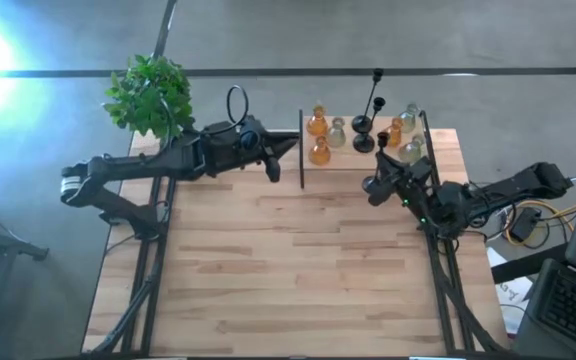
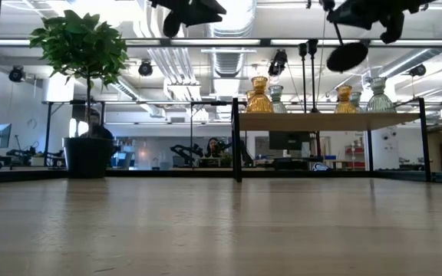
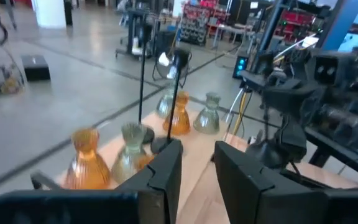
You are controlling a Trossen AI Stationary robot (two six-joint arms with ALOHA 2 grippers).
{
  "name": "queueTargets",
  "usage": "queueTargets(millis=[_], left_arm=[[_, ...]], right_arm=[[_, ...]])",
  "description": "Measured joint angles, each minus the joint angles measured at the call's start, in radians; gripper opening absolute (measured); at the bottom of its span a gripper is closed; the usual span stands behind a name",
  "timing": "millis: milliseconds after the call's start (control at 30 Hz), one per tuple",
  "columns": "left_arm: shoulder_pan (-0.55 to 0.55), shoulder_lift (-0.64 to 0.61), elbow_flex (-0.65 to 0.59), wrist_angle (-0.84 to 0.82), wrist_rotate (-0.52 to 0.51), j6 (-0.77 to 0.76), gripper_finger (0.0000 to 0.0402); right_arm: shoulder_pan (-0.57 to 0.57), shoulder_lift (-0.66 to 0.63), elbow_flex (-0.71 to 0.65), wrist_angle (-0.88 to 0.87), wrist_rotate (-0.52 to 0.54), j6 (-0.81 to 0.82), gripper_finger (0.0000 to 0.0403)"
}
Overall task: Pick & Place candle stick holders
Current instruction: Put the black candle holder on the shelf
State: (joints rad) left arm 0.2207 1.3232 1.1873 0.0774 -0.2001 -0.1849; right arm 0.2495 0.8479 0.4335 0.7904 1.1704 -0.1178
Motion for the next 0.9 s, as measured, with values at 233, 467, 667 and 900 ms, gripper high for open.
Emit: queueTargets(millis=[233, 467, 667, 900], left_arm=[[-0.003, 0.013, -0.039, 0.002, 0.263, -0.060, 0.0099], [-0.043, 0.071, -0.019, 0.157, 0.525, -0.125, 0.0099], [-0.064, 0.158, 0.071, 0.209, 0.525, -0.121, 0.0099], [-0.070, 0.284, 0.198, 0.195, 0.544, -0.112, 0.0099]], right_arm=[[-0.002, -0.008, 0.052, 0.006, -0.227, 0.127, 0.0008], [-0.003, 0.020, 0.205, -0.168, -0.312, 0.066, 0.0008], [-0.010, 0.085, 0.329, -0.318, -0.308, 0.069, 0.0008], [-0.013, 0.177, 0.410, -0.323, -0.313, 0.036, 0.0008]])
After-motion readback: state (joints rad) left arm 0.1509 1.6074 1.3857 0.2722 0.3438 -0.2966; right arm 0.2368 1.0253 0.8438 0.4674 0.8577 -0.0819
